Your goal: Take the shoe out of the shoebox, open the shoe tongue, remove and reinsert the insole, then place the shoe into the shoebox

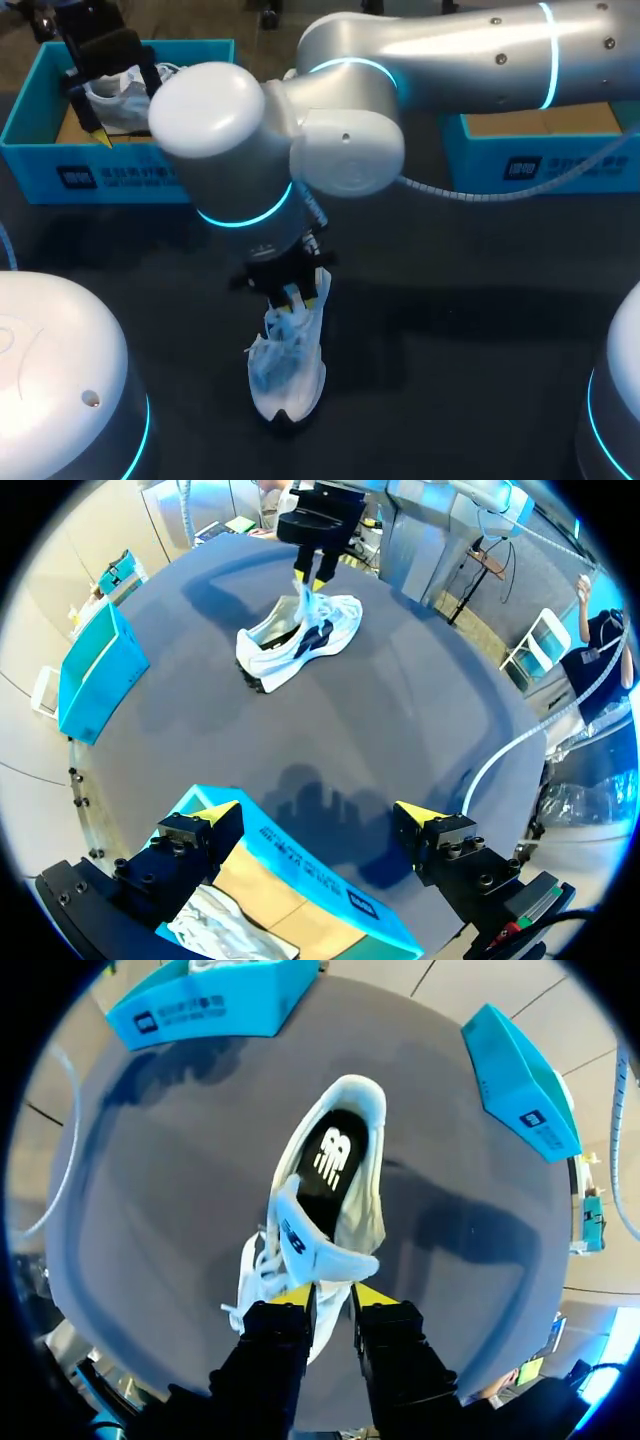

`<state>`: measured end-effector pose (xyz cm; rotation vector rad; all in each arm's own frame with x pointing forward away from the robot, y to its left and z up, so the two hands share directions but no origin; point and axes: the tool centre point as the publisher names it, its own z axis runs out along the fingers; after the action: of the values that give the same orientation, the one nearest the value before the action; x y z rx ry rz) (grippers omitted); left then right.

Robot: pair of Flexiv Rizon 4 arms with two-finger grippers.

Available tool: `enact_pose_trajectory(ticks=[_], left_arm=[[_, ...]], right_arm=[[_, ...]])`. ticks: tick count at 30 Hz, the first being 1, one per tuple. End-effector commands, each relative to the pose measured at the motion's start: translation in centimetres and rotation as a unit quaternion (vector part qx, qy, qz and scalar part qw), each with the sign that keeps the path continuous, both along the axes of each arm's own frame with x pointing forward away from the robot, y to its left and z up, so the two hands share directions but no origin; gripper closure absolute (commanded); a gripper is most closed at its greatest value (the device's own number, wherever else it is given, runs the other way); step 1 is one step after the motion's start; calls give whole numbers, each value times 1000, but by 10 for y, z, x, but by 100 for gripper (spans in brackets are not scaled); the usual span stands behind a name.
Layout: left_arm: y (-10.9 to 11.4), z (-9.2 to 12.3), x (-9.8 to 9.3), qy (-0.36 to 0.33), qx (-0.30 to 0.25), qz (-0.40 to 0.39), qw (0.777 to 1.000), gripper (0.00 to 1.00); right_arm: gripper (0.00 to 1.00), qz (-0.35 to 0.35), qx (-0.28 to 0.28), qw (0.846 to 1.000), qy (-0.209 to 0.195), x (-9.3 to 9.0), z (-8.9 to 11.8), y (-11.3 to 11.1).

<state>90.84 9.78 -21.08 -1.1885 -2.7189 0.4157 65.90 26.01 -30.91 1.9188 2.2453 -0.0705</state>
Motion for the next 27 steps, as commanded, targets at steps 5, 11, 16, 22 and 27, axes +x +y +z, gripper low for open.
enact_pose_trajectory(ticks=[5, 11, 16, 22, 27], left_arm=[[0, 0, 1, 1, 1, -1, 1000, 0], [0, 0, 1, 1, 1, -1, 1000, 0], [0, 0, 1, 1, 1, -1, 1000, 0], [0, 0, 1, 1, 1, -1, 1000, 0], [0, 0, 1, 1, 1, -1, 1000, 0]], right_arm=[[79, -265, 46, 963, -38, 11, -13, -7], [80, -260, 34, 964, -43, 3, -4, 4], [81, -237, 43, 970, -39, 4, -7, 19], [81, -208, 53, 976, -26, 15, -18, 29], [81, -208, 61, 976, -15, 21, -29, 19]])
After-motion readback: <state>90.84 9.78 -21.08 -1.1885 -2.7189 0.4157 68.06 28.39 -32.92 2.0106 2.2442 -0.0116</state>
